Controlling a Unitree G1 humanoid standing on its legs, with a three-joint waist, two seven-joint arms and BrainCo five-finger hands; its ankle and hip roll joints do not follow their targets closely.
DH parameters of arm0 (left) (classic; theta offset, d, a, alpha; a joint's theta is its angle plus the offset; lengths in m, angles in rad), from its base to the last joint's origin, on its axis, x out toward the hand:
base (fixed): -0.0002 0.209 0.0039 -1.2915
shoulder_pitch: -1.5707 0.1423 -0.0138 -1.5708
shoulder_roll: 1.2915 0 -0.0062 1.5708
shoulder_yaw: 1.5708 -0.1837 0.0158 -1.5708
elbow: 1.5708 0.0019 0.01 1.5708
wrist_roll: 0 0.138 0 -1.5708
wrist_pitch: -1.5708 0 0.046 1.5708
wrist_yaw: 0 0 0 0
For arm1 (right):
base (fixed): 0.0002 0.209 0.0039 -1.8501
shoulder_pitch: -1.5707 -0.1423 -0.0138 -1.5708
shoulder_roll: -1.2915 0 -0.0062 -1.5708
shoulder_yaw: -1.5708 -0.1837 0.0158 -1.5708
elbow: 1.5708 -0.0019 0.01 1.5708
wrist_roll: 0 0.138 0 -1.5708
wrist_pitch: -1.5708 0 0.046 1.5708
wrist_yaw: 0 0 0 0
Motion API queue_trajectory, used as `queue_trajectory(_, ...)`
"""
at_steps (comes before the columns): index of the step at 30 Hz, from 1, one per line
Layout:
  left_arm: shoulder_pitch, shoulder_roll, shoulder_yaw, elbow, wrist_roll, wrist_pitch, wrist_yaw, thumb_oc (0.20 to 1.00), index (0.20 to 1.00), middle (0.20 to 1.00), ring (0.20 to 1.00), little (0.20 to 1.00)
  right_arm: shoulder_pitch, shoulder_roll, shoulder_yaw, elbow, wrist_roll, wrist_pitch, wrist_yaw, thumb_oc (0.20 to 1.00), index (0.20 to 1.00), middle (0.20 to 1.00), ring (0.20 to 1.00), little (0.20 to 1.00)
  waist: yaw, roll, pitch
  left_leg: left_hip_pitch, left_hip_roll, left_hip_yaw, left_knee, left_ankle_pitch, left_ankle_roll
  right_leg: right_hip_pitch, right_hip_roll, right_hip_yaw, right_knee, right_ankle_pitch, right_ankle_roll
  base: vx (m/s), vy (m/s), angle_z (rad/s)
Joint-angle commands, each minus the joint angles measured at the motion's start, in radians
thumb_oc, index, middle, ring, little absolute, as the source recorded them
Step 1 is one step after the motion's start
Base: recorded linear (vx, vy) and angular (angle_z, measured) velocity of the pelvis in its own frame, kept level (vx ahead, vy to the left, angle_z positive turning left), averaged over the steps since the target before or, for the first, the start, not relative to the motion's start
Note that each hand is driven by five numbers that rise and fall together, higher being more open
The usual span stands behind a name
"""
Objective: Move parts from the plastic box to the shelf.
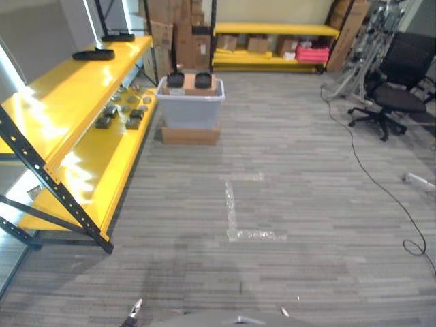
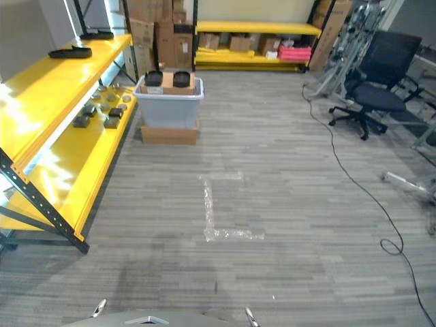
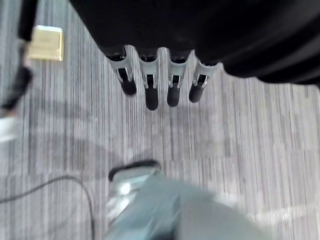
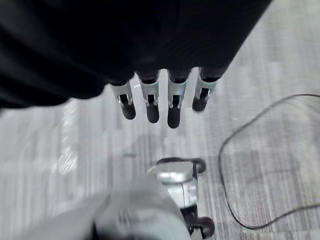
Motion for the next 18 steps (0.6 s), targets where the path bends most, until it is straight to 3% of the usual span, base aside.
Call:
queue_trajectory(1, -0.137, 0.018, 0.032, 0.073, -0.039, -0.023, 0.008, 1.000, 1.000, 1.000, 1.000, 1.000, -0.122, -0.082, -0.034, 0.075, 0.052, -0.017, 0.002, 1.000, 1.000, 1.000, 1.000, 1.000, -0.008, -0.001, 0.078, 0.156, 0.047, -0.038, -0.173, 0.024, -0.078, 0.216, -0.024, -0.030, -0.279, 0.121, 0.090, 0.01, 0.005, -0.26)
queue_trajectory(6, -0.126, 0.002, 0.043, 0.100, -0.019, -0.014, 0.044, 1.000, 1.000, 1.000, 1.000, 1.000, -0.106, -0.071, -0.096, 0.125, 0.119, -0.001, -0.004, 1.000, 1.000, 1.000, 1.000, 1.000, -0.017, 0.004, 0.069, 0.165, 0.048, -0.037, -0.173, 0.019, -0.080, 0.226, -0.024, -0.029, -0.284, 0.117, 0.088, 0.01, -0.001, -0.05)
queue_trajectory(11, -0.125, 0.002, 0.005, 0.059, 0.038, -0.029, 0.081, 1.000, 1.000, 1.000, 1.000, 1.000, -0.108, -0.067, -0.080, 0.120, 0.099, -0.008, -0.018, 1.000, 1.000, 1.000, 1.000, 1.000, -0.017, 0.004, 0.071, 0.161, 0.049, -0.038, -0.173, 0.021, -0.081, 0.221, -0.024, -0.029, -0.284, 0.119, 0.088, -0.01, -0.003, -0.01)
queue_trajectory(18, -0.101, 0.019, 0.007, -0.021, 0.033, -0.059, 0.125, 1.000, 1.000, 1.000, 1.000, 1.000, -0.095, -0.079, -0.046, -0.016, 0.053, -0.072, -0.076, 1.000, 1.000, 1.000, 1.000, 1.000, -0.017, 0.006, 0.090, 0.145, 0.045, -0.040, -0.173, 0.028, -0.082, 0.207, -0.026, -0.029, -0.284, 0.129, 0.091, -0.05, 0.004, 0.04)
